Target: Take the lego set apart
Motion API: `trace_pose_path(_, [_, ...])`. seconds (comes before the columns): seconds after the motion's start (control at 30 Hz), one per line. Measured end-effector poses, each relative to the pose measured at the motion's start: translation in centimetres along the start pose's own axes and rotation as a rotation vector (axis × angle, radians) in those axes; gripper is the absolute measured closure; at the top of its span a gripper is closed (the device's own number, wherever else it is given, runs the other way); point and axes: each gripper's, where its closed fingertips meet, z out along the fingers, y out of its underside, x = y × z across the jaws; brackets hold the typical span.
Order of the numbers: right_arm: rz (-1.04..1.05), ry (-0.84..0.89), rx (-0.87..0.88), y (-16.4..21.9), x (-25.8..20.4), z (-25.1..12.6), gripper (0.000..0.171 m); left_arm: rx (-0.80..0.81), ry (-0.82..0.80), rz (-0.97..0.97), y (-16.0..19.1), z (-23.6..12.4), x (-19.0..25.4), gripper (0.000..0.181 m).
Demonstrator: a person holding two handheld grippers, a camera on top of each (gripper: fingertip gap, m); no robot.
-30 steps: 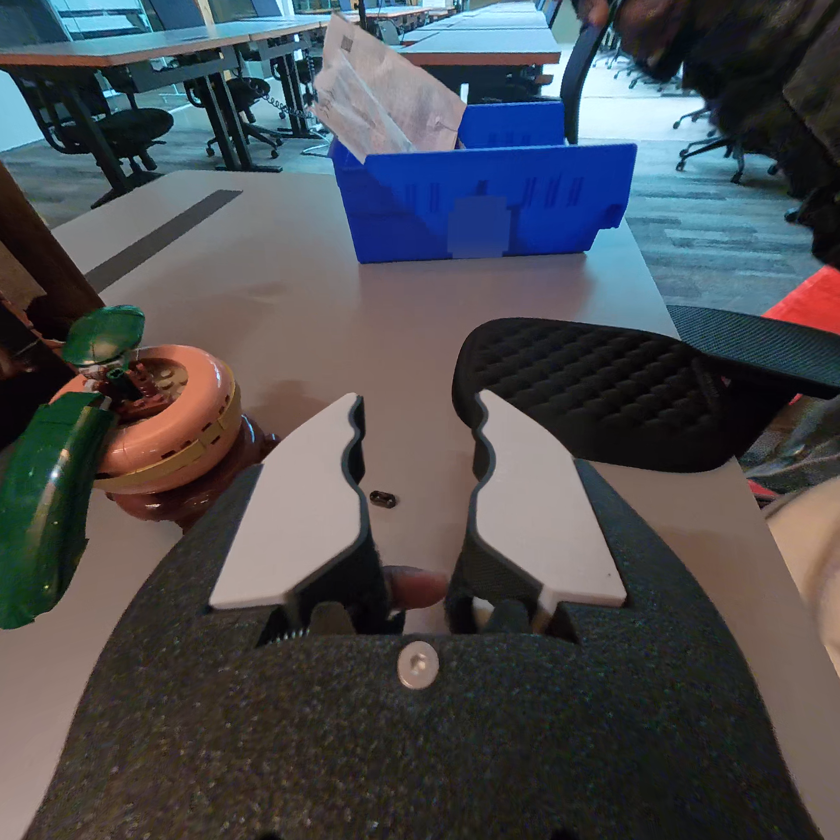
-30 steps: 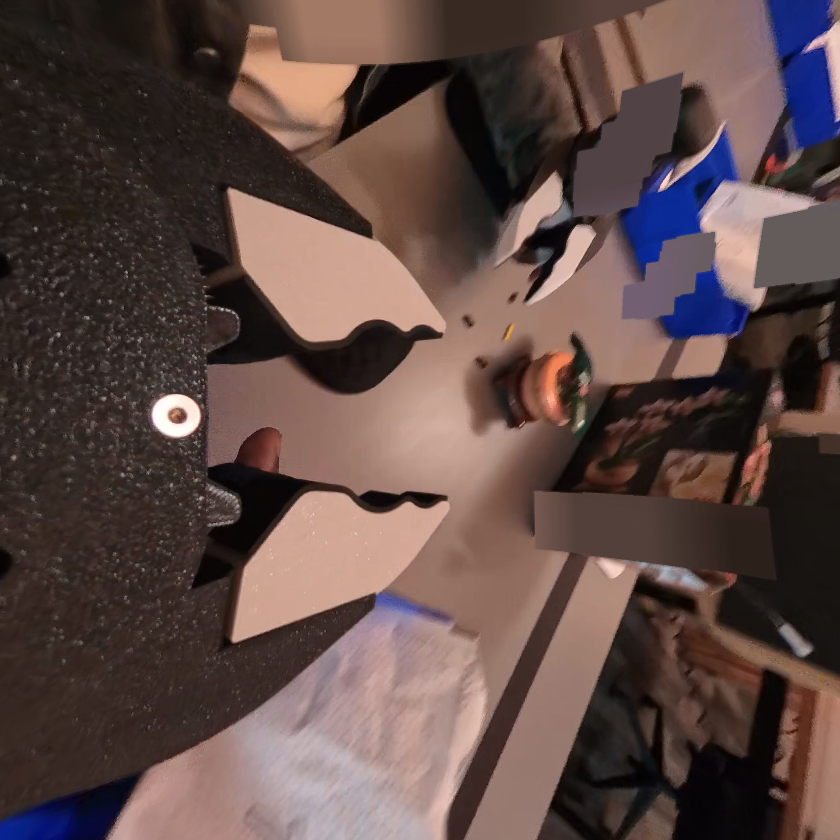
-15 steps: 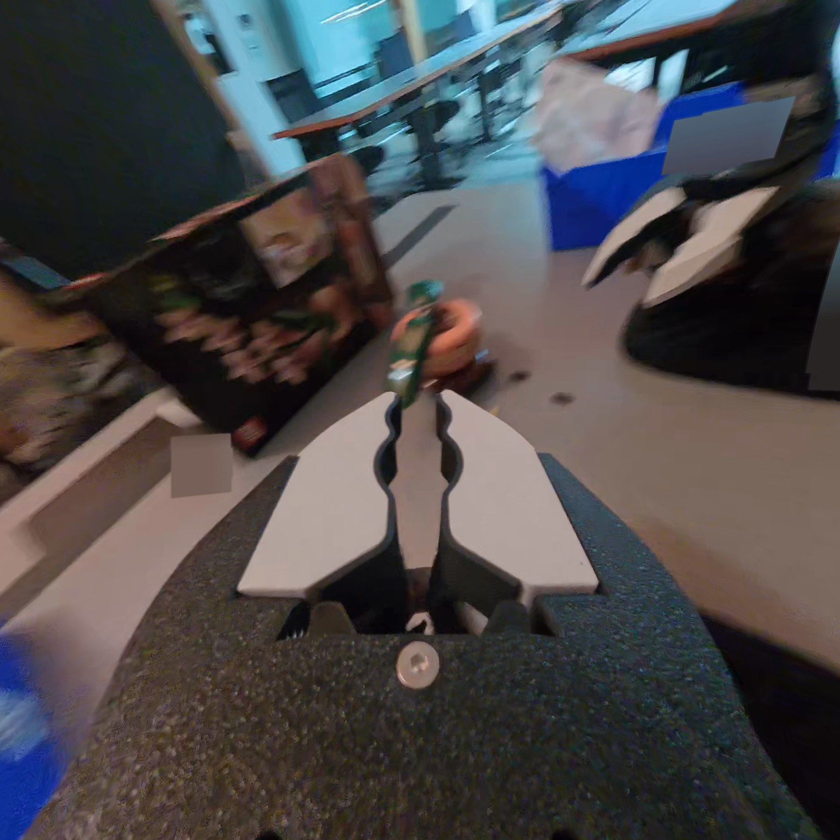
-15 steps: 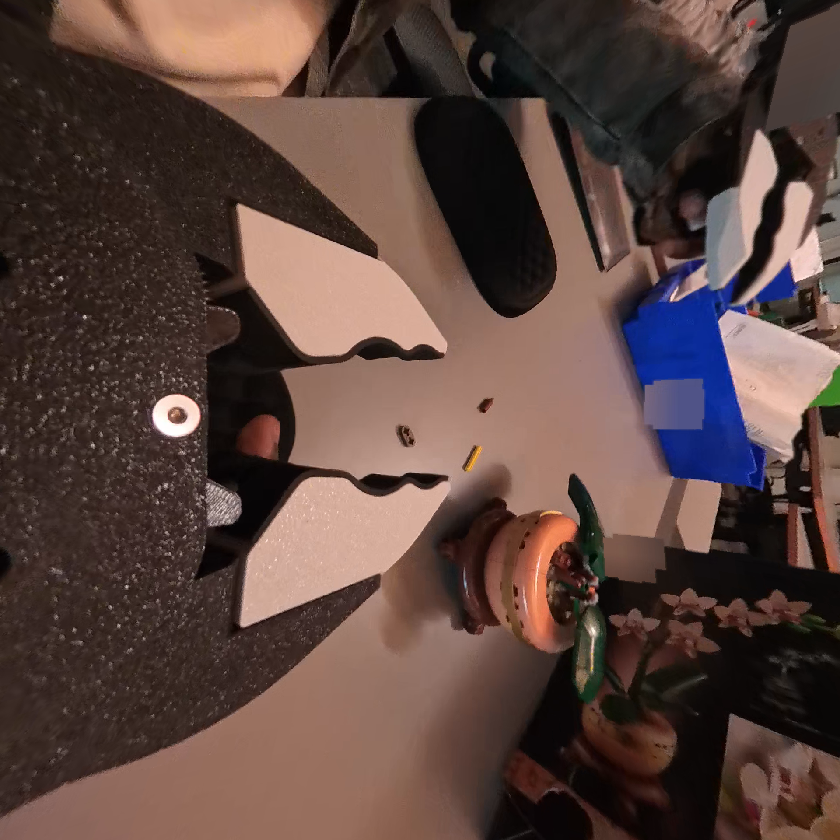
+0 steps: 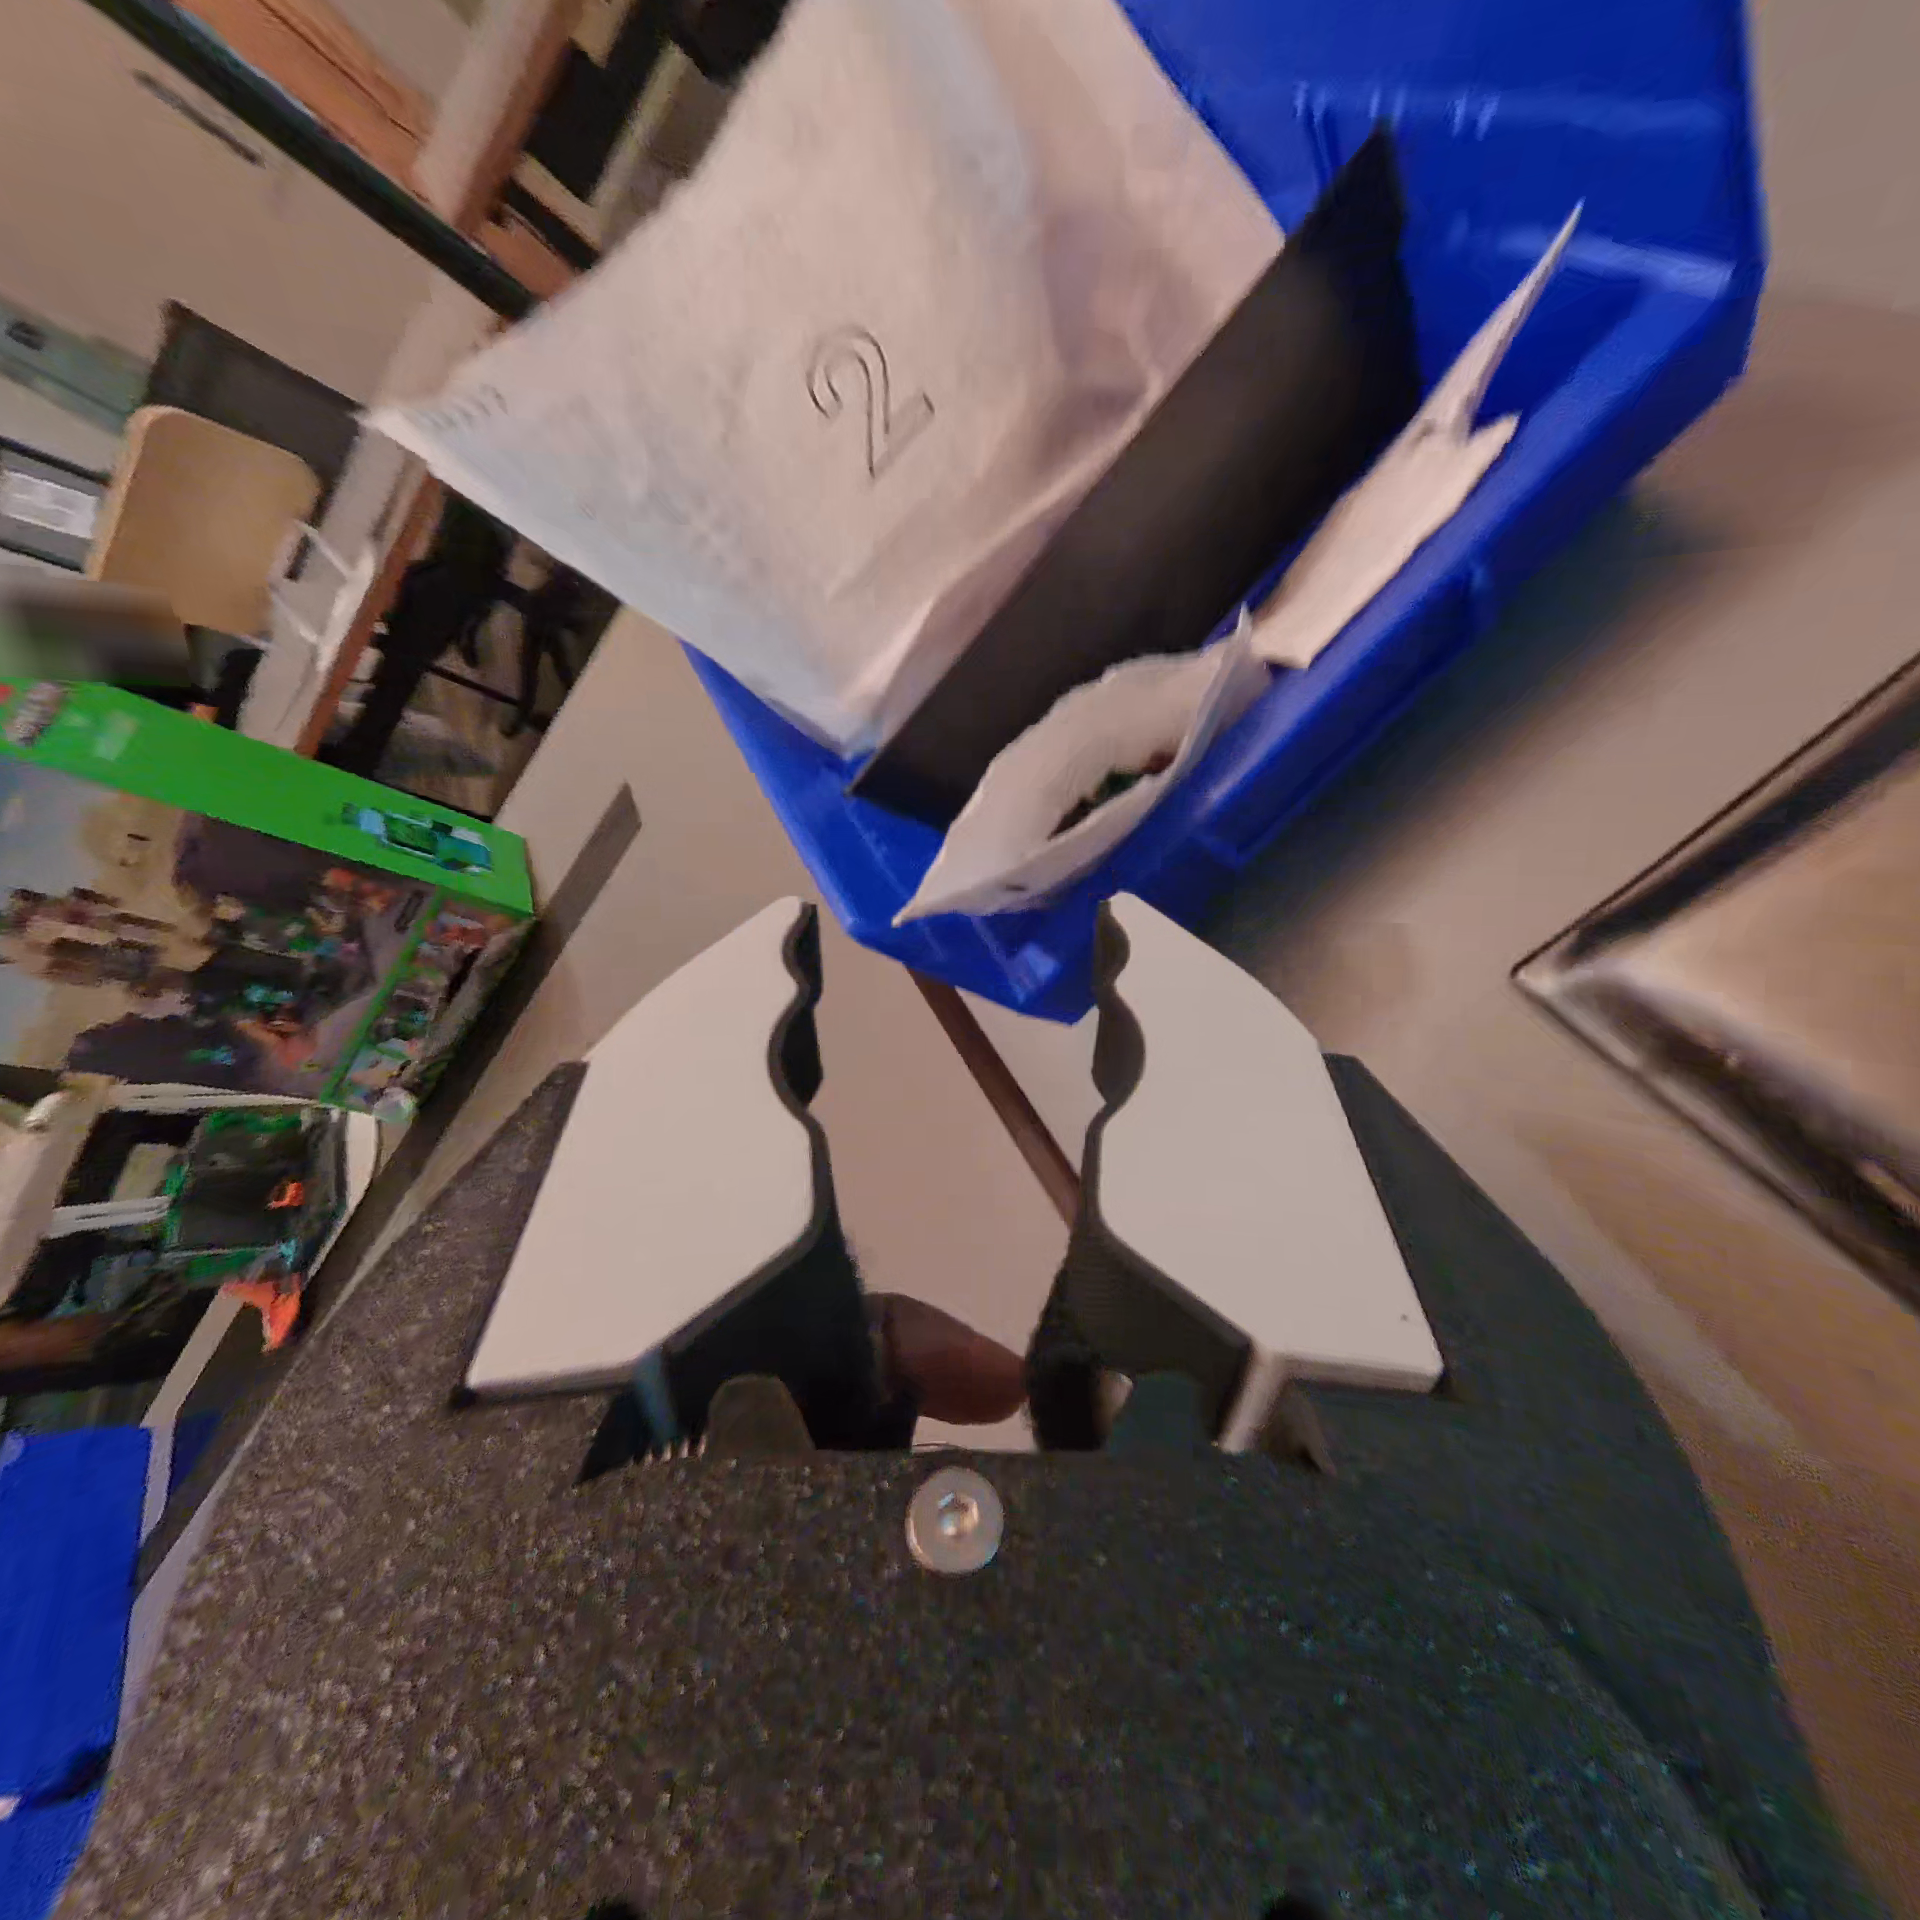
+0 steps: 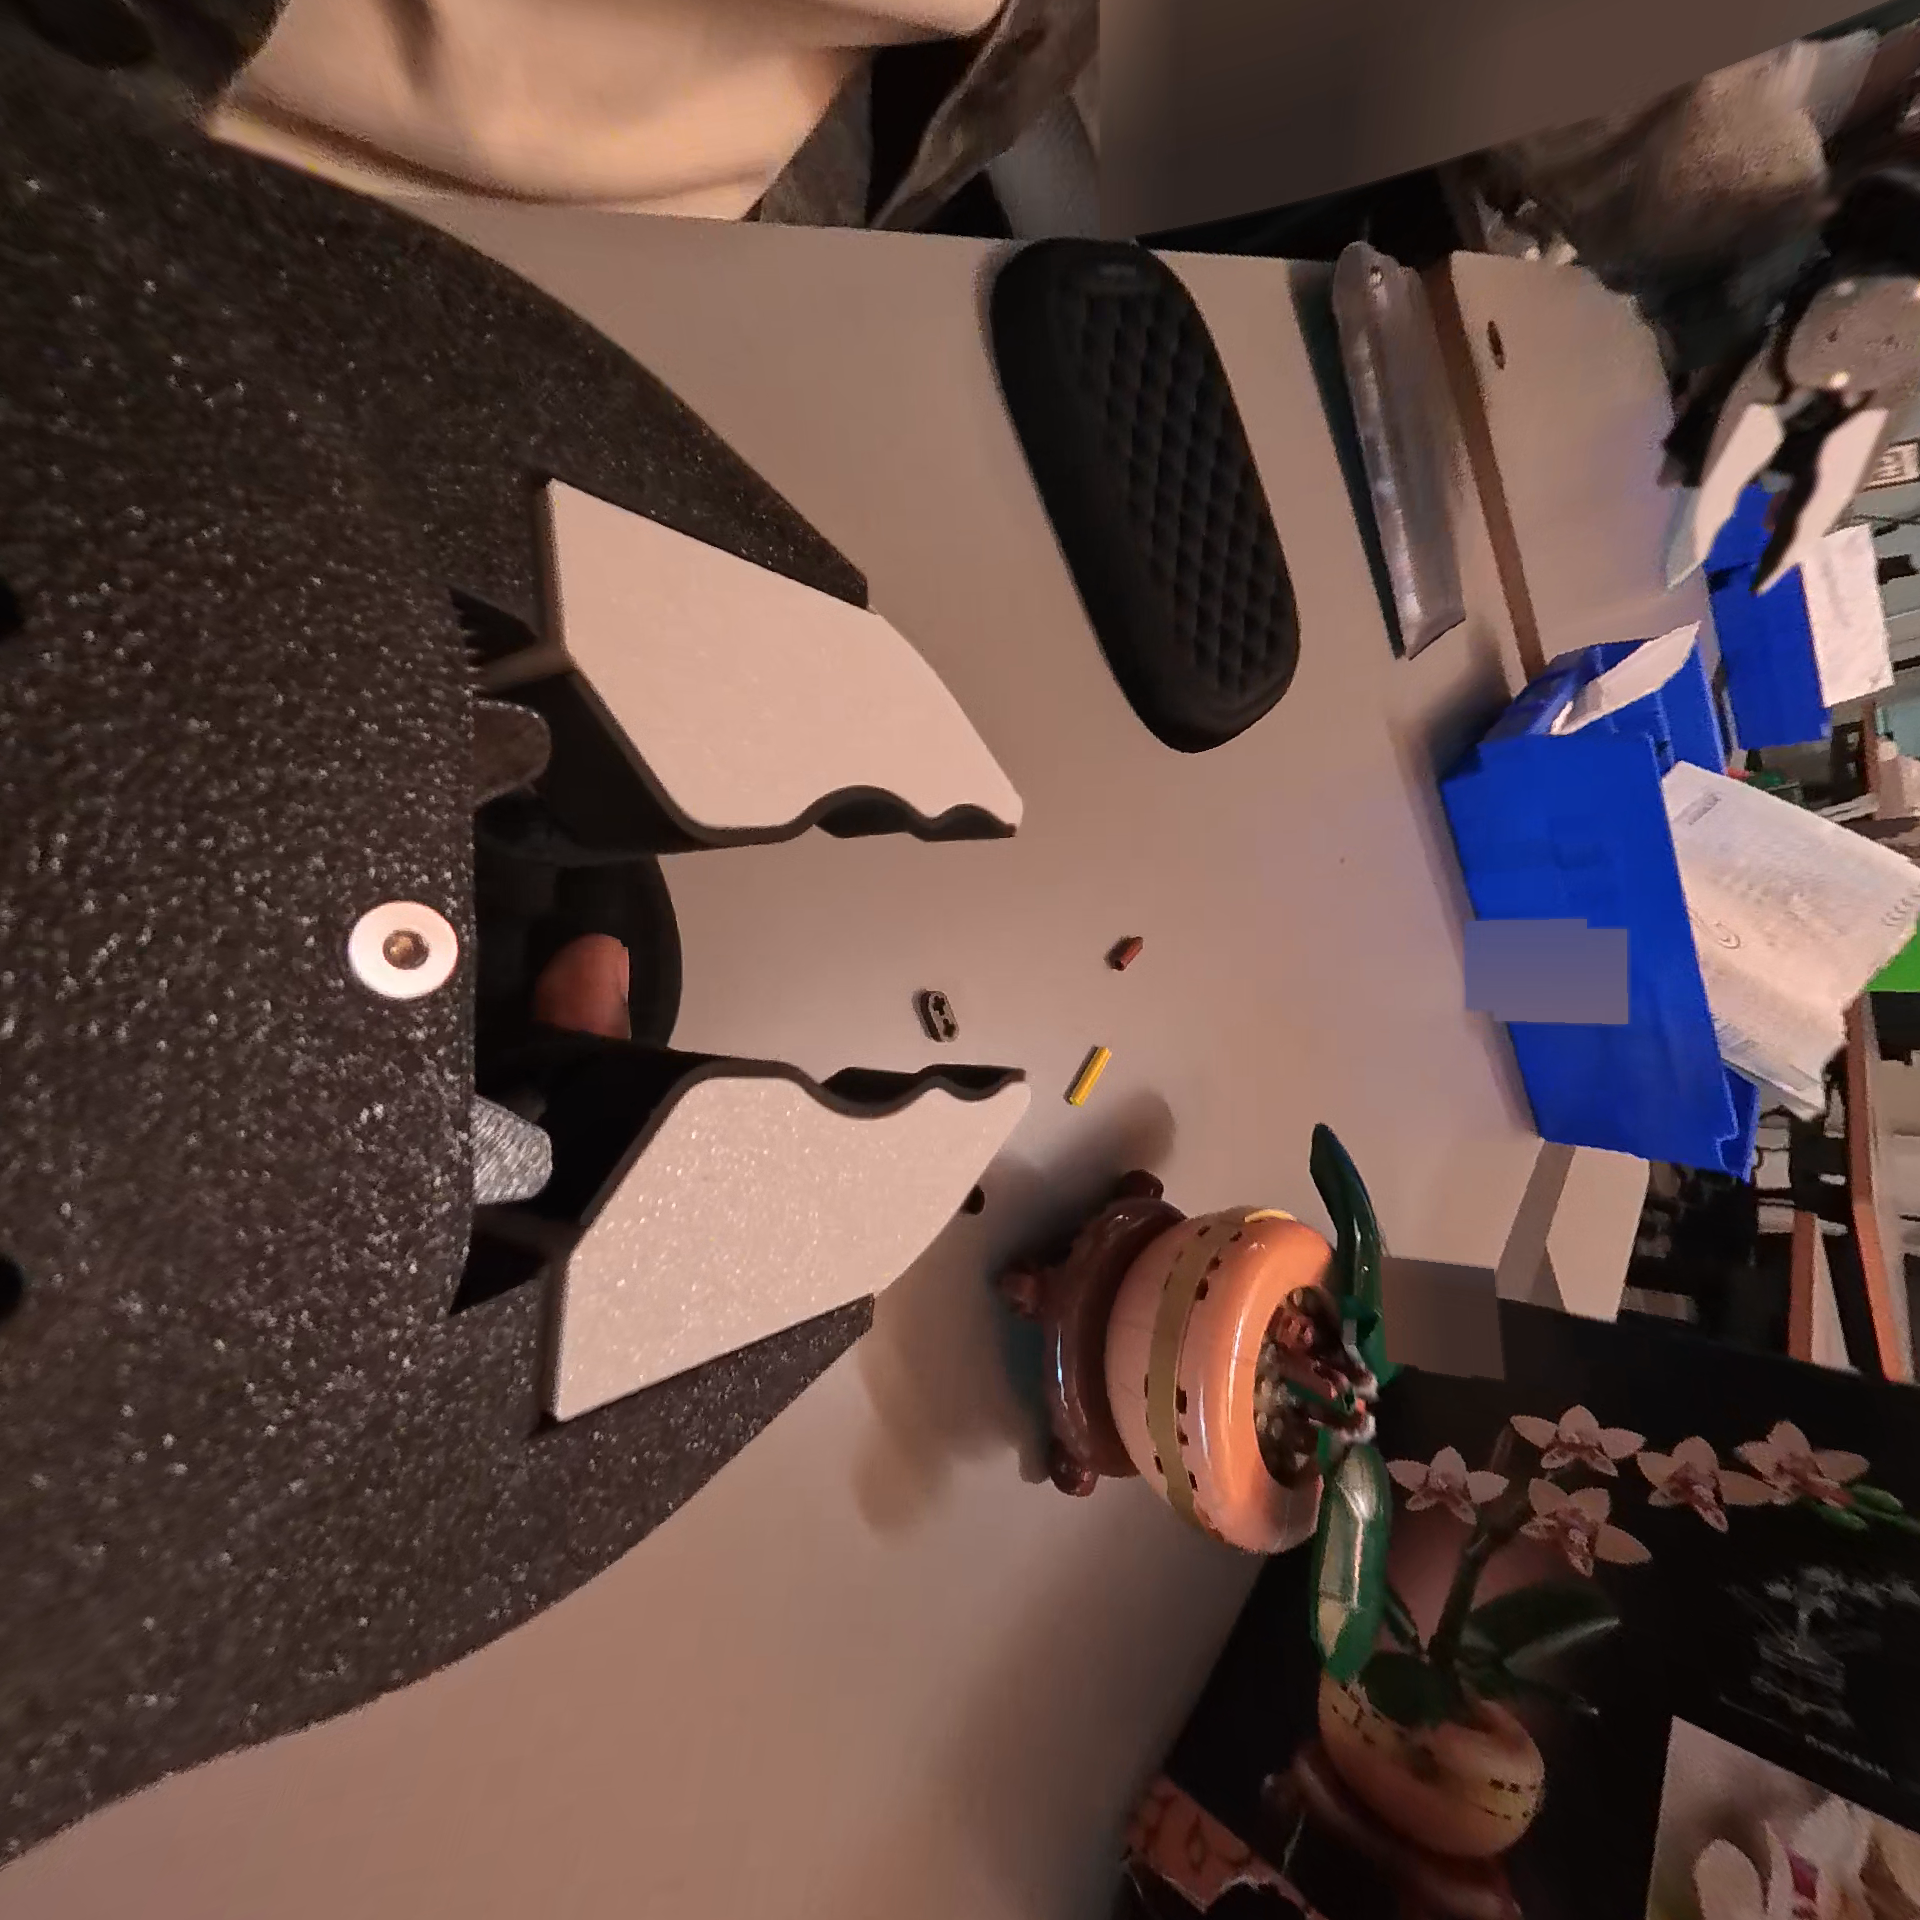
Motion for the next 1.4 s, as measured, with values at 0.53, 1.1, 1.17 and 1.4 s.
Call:
trace_pose_path(0.53, [-0.024, 0.011, -0.020, 0.3, -0.1, 0.1, 0.136, -0.054, 0.089, -0.386, 5.1, 3.9, -0.7, 0.136])
trace_pose_path(1.1, [-0.048, 0.004, -0.019, 0.3, -0.4, 0.1, 0.137, 0.006, 0.094, -0.295, -3.8, 5.0, 8.3, 0.169])
trace_pose_path(1.17, [-0.049, 0.000, -0.016, 0.3, -0.5, 0.1, 0.137, 0.010, 0.107, -0.274, -5.6, 4.9, 10.1, 0.167])
trace_pose_path(1.4, [-0.057, -0.005, 0.032, -0.2, -0.7, -0.4, 0.137, -0.006, 0.090, -0.218, -10.6, 4.6, 14.9, 0.166])
